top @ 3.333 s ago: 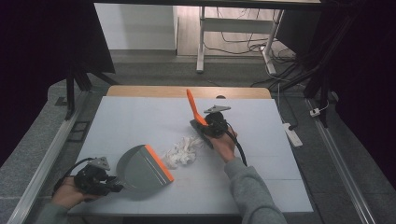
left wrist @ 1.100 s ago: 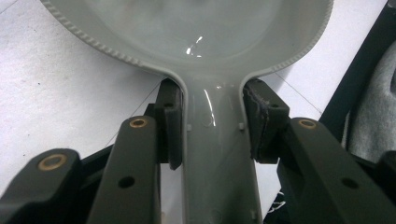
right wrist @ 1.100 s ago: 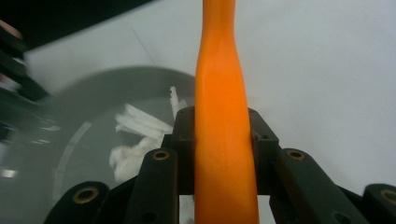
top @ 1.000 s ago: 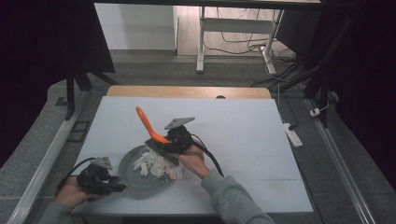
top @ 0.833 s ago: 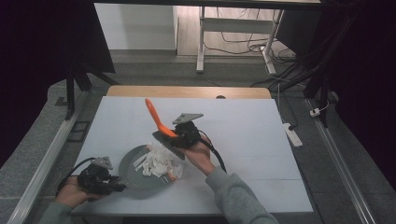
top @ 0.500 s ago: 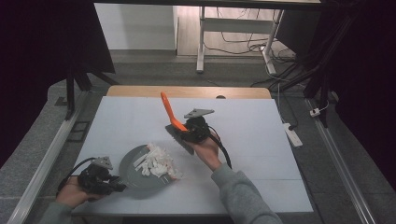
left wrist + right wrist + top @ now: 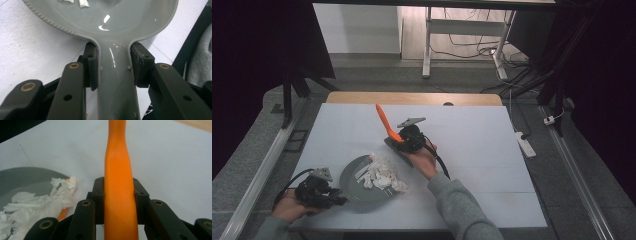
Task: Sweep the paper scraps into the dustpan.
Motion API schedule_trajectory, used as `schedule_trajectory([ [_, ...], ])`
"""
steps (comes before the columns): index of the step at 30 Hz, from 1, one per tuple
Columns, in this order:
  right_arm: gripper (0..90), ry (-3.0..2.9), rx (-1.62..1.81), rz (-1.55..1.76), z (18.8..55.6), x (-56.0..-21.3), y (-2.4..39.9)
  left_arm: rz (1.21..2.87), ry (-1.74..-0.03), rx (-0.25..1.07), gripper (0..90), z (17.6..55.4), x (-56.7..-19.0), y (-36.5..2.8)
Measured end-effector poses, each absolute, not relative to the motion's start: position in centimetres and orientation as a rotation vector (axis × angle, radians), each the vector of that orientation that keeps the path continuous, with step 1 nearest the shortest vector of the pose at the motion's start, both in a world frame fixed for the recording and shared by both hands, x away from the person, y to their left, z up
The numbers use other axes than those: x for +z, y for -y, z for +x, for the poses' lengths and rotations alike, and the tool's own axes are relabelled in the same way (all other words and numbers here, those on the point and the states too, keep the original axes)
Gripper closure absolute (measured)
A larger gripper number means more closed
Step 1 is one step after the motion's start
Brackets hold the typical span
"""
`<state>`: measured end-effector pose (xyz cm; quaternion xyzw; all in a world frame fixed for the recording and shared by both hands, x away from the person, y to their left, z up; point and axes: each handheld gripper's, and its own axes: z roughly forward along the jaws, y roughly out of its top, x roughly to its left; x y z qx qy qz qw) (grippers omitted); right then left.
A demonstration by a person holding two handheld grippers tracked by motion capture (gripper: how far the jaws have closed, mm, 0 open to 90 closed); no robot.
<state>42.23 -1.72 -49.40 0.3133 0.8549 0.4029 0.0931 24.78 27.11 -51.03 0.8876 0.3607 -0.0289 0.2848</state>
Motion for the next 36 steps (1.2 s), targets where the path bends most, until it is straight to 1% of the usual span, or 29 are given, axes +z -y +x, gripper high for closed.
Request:
schedule_trajectory([
  [7, 69.8, -2.584, 1.19, 0.914, 41.8, -49.8, -0.2, 2.372, -0.968, -0.076, 61.5, 24.8, -51.1, -27.1],
  [15, 69.7, -2.653, 1.212, 0.842, 39.9, -49.9, -2.2, 2.368, -0.972, -0.077, 61.6, 24.9, -51.2, -26.9],
  [23, 69.7, -2.717, 1.403, 0.801, 37.8, -48.6, -3.7, 2.366, -0.973, -0.078, 61.6, 24.9, -51.2, -27.0],
  [28, 69.7, -2.642, 1.433, 0.78, 37.8, -47.2, -2.9, 2.366, -0.973, -0.077, 61.5, 24.9, -51.2, -27.0],
  [36, 69.7, -2.513, 1.36, 0.837, 39.5, -46.3, 0.5, 2.367, -0.975, -0.077, 61.6, 24.9, -51.1, -27.0],
])
